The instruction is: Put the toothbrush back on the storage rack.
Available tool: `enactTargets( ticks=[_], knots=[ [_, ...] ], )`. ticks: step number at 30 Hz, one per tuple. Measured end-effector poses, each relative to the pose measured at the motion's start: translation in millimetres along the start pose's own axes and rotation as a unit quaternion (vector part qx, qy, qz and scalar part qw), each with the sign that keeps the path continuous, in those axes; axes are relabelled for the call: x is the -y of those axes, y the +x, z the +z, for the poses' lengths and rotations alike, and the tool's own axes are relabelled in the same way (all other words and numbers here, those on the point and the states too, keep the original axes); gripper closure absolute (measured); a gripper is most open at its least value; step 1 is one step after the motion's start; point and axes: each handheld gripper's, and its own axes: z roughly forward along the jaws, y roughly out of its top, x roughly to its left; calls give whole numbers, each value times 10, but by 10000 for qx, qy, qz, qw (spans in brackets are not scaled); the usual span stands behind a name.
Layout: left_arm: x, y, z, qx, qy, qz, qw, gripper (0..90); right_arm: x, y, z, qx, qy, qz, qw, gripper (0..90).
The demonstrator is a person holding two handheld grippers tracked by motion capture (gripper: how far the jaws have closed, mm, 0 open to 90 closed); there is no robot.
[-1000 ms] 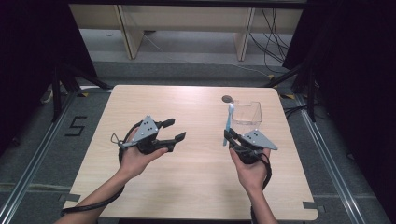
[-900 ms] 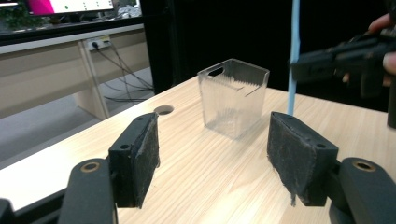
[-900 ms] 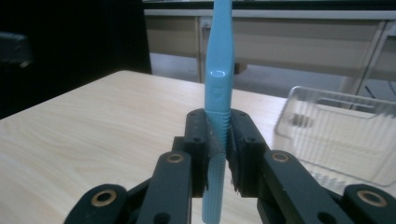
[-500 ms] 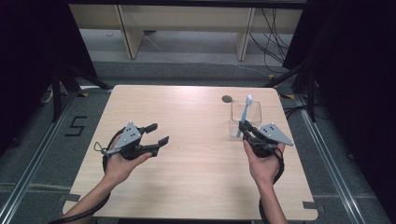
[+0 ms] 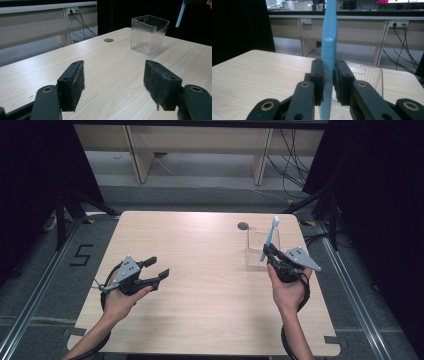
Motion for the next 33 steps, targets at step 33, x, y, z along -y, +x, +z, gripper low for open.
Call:
enactTargets(
  ticks=[33],
  knots=[
    [288,41,-85,-213,85,-314,9992,324,-188,-290,190,432,-186,18,9989,788]
  ],
)
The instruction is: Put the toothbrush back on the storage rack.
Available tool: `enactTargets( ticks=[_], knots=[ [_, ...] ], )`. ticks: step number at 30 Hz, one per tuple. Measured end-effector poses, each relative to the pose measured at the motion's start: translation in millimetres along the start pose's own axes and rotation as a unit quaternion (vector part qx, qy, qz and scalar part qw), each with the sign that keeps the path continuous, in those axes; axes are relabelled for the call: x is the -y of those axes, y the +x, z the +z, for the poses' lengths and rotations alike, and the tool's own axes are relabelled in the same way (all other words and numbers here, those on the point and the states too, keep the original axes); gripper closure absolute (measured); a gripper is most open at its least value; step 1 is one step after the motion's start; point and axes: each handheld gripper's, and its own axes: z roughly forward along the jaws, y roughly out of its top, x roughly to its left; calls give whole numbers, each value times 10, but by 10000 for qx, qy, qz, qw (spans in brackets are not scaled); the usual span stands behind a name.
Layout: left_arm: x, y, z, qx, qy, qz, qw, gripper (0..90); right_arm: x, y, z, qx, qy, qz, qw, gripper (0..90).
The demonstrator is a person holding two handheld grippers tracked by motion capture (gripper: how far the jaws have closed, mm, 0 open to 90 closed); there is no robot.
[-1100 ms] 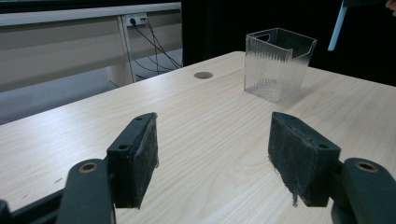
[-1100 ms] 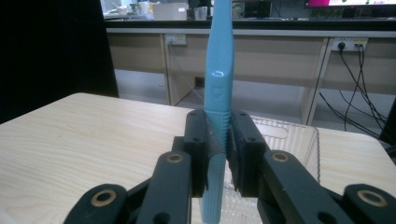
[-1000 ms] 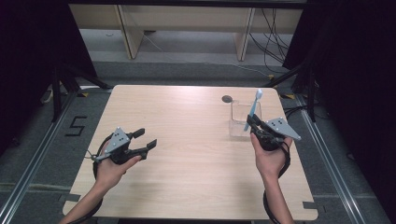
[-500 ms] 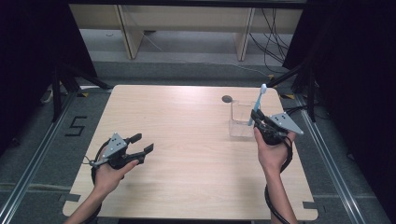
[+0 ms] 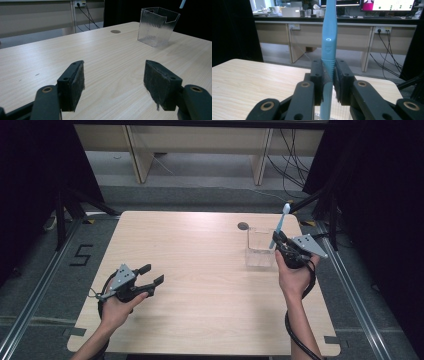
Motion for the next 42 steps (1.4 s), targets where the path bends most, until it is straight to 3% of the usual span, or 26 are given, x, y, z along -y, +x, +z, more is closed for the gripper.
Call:
enactTargets(
  ticks=[4,9,10,12,20,21,25,27,40,42],
  knots=[
    [7,2,5,8,-6,1,10000,324,-2,-33,20,57,22,87,9999,788],
    [11,10,16,33,-60,-8,10000,325,27,-118,65,204,14,-42,9998,788],
    [11,10,16,33,-59,-6,10000,325,37,-112,70,206,5,94,9997,788],
    [13,11,17,28,-54,-15,10000,325,45,-140,83,224,-12,-6,9997,788],
    [18,17,8,-12,44,8,10000,325,87,-193,94,298,66,45,9995,787],
    [21,19,8,-11,51,9,10000,325,92,-210,94,329,74,-35,9994,787],
    [24,22,6,-12,50,-5,10000,325,117,-227,97,354,46,-27,9994,787],
    [28,27,3,-16,62,3,10000,325,145,-227,99,359,120,110,9992,788],
    [38,30,14,9,39,1,10000,325,201,-272,120,356,102,30,9993,787],
    [38,27,10,-3,82,11,10000,325,209,-255,119,347,140,151,9992,787]
  ],
)
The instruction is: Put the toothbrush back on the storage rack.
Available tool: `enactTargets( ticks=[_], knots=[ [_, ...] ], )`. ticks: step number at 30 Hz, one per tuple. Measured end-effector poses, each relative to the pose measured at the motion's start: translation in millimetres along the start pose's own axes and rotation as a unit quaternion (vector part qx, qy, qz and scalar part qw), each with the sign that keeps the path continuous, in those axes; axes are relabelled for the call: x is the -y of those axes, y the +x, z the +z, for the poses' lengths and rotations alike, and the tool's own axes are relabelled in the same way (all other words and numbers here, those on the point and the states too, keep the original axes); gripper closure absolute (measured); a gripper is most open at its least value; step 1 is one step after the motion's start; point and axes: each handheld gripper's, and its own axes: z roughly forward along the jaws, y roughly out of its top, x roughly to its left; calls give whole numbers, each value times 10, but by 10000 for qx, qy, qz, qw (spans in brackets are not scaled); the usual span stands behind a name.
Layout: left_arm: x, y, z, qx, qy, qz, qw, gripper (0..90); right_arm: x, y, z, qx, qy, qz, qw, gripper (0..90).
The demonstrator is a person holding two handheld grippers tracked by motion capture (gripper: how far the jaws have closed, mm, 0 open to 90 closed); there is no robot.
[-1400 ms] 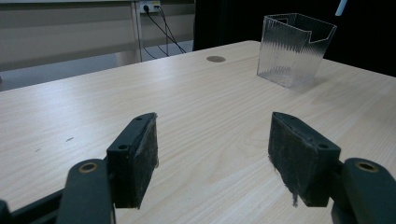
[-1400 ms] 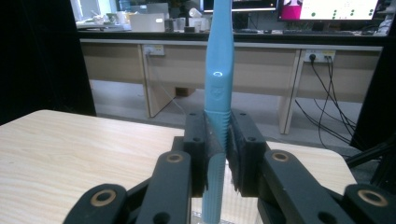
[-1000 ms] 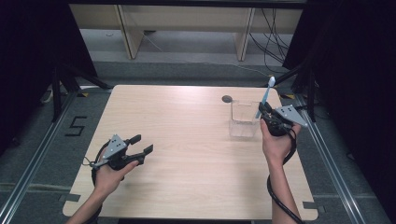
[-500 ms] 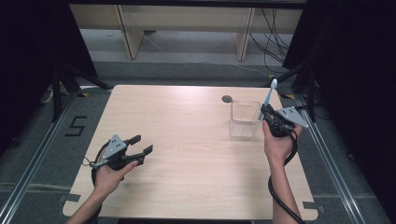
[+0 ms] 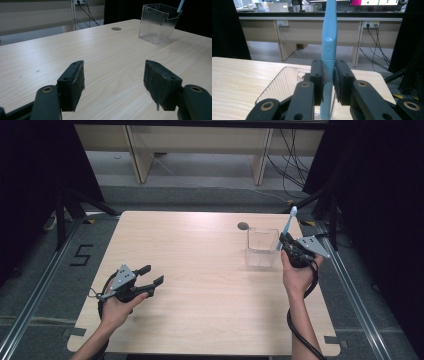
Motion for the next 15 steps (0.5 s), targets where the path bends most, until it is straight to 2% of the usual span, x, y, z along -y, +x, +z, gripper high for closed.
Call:
enactTargets(
  ticks=[3,7,8,11,15],
  knots=[
    [0,1,-1,-1,0,-1,10000,325,13,-17,6,4,-4,-118,9999,787],
    [8,7,7,21,-63,-27,10000,325,37,-3,5,8,11,-22,10000,787],
    [9,7,7,20,-61,-27,10000,325,46,-17,15,-3,-25,-121,9999,787],
    [10,8,-1,-2,0,-26,10000,325,68,-1,15,2,23,-1,10000,787],
    [13,4,1,8,7,-33,10000,325,99,-17,20,-4,62,-122,9999,787]
  ],
)
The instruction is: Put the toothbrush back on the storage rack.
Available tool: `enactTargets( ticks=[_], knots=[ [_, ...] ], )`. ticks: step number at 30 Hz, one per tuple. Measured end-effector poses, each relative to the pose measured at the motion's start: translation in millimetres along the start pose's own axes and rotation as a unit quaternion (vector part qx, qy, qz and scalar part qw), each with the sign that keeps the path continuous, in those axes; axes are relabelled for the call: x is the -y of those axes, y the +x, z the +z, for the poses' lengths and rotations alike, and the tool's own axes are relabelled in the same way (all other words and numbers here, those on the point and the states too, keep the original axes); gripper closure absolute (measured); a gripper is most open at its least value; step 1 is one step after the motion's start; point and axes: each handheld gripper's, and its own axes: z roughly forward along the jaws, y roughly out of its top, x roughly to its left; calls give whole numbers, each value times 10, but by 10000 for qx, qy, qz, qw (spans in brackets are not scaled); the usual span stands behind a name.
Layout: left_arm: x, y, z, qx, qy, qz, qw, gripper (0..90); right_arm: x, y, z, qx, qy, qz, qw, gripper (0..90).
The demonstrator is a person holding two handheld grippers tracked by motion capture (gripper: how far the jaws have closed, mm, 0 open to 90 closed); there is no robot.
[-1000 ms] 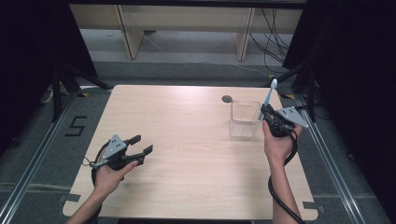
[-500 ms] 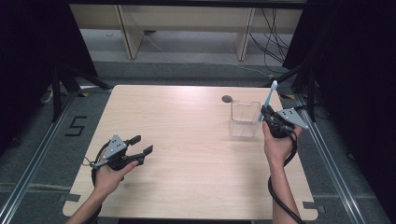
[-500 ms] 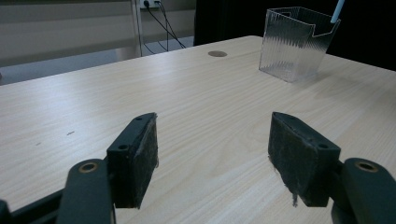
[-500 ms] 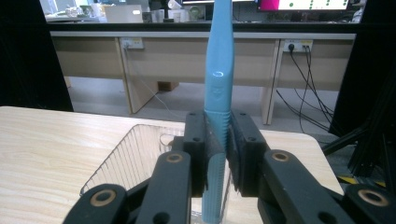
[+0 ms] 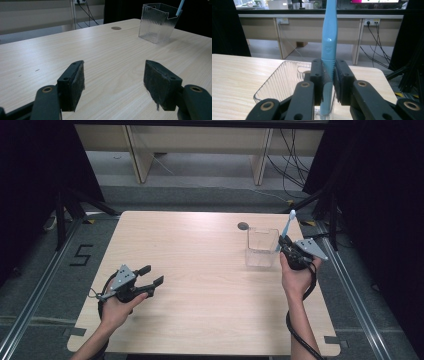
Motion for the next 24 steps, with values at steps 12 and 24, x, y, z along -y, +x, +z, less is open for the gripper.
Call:
enactTargets(
  ticks=[12,24],
  knots=[
    [15,-9,10,19,26,-9,10000,325,86,6,2,24,36,25,10000,785],
    [38,-10,33,64,-20,-43,10000,325,146,26,2,63,220,48,9997,784]
  ],
)
